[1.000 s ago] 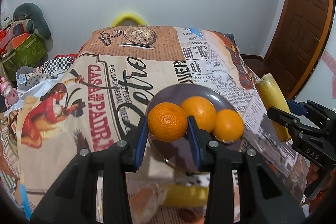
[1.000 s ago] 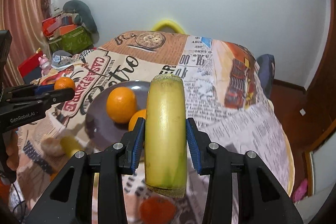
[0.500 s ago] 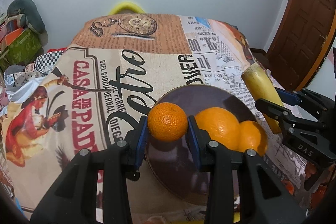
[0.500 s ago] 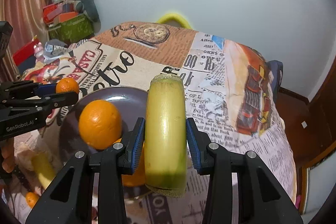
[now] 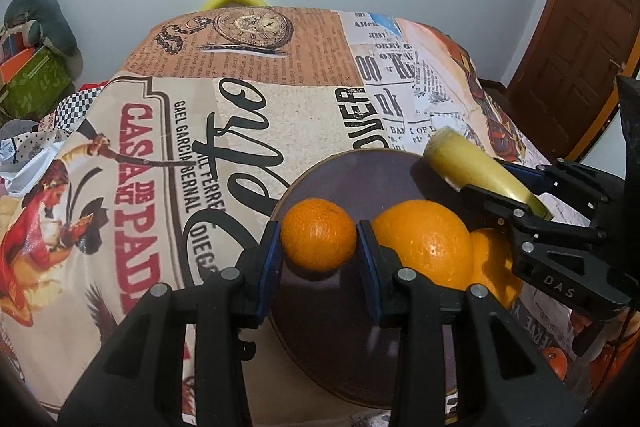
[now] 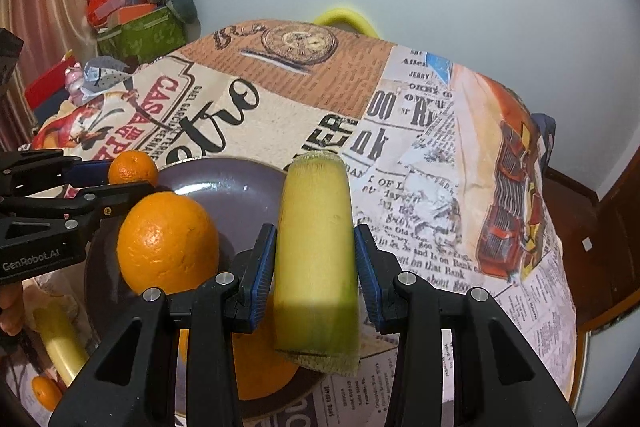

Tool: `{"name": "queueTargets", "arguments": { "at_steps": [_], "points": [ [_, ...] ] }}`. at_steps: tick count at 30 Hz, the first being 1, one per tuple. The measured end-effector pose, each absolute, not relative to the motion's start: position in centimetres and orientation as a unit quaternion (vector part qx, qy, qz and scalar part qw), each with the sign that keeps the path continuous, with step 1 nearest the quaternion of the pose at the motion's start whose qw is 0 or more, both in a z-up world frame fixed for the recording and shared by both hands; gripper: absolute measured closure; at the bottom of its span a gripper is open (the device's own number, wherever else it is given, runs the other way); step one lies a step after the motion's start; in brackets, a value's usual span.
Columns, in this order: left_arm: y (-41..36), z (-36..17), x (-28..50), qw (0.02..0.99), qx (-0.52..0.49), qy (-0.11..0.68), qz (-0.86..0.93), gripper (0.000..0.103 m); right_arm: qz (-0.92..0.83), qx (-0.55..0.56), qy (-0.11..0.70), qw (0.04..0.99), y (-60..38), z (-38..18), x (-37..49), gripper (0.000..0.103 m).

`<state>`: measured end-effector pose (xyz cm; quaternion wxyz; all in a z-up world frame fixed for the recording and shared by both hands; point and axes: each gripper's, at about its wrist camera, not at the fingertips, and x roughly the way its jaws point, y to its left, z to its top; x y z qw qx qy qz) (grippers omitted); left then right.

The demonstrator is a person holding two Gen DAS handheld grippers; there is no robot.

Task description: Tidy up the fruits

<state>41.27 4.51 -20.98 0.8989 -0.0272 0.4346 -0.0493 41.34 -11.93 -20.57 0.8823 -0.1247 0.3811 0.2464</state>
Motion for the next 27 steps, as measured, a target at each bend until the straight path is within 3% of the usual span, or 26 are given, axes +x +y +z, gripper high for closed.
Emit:
{"name": "queueTargets", "arguments": {
  "at_steps": [5,27],
  "points": [
    [4.6,-20.6,40.9,0.901,-0.03,0.43,-0.051,0.059,0.25,-0.123,0.387,0.879,-12.1,-20.8,41.2,0.064],
    [5.2,-15.1,31.7,0.916,-0.016,0.399,-0.038,0.052,0.255,-0.099,0.34,0.9,-13.4,-15.3,31.8,0.064]
  ]
}}
